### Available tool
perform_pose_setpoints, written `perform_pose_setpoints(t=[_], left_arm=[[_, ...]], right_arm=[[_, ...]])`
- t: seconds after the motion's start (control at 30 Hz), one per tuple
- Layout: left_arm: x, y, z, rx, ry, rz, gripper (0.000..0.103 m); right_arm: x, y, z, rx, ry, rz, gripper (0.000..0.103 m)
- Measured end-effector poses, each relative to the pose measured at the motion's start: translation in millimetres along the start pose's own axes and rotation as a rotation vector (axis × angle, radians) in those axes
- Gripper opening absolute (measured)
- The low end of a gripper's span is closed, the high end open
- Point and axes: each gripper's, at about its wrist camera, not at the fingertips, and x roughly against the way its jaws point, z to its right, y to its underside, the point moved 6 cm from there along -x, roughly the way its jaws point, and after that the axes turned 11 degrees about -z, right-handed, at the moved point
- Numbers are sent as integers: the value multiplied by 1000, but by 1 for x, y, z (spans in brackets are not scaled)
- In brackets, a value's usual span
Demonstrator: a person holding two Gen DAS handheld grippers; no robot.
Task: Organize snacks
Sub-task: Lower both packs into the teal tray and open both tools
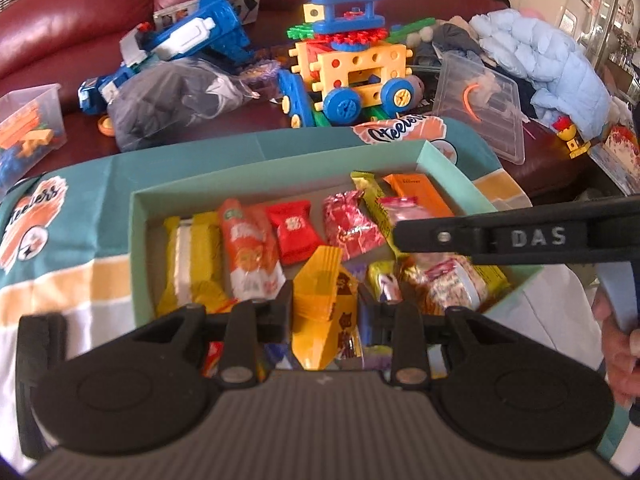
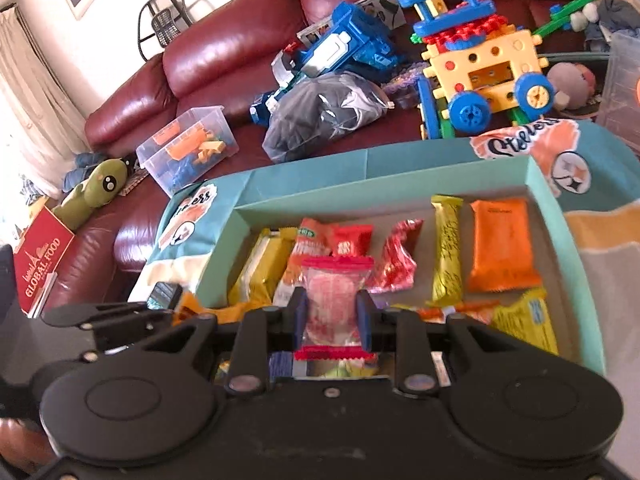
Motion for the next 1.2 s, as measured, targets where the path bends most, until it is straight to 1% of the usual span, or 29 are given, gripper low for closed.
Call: perform_pose_setpoints(t=[0.07, 0.23, 0.5, 0.53, 0.57, 0.6, 0.63, 0.67, 0.7, 0.73, 0.8, 0.97, 1.2], left_arm=[[-9, -6, 0, -3, 1, -10, 30], [-28, -13, -1, -2, -2, -32, 30], [-40, -14, -6, 18, 5, -47, 31], [-41, -14, -6, 25, 7, -48, 31], [-42, -15, -7, 31, 3, -46, 37], [-42, -15, -8, 37, -3, -44, 47], [-42, -15, -10, 46, -16, -46, 77], [-42, -14, -12, 57, -38, -43, 100], [-41, -14, -14, 65, -60, -31, 103], [-39, -12, -16, 68, -73, -19, 103], [-37, -10, -18, 77, -72, -28, 103], [-29, -2, -22, 103, -86, -33, 103], [-12, 10, -15, 97, -100, -33, 103]], right_arm=[[-12, -10, 1, -9, 0, -9, 25], [-35, -21, 8, -25, 2, -25, 25], [-48, -24, 10, -32, 0, -39, 25], [-49, -24, 10, -34, -1, -39, 26], [-49, -24, 10, -35, -1, -37, 27], [-50, -24, 9, -38, -1, -34, 30], [-49, -24, 10, -44, 5, -30, 46], [-49, -24, 10, -51, 7, -29, 59], [-48, -24, 11, -60, 10, -27, 83], [-46, -24, 11, -67, 18, -17, 97], [-40, -24, 12, -70, 33, 10, 103], [-31, -19, 14, -91, 41, 16, 103], [-15, -5, 11, -92, 48, 20, 103]])
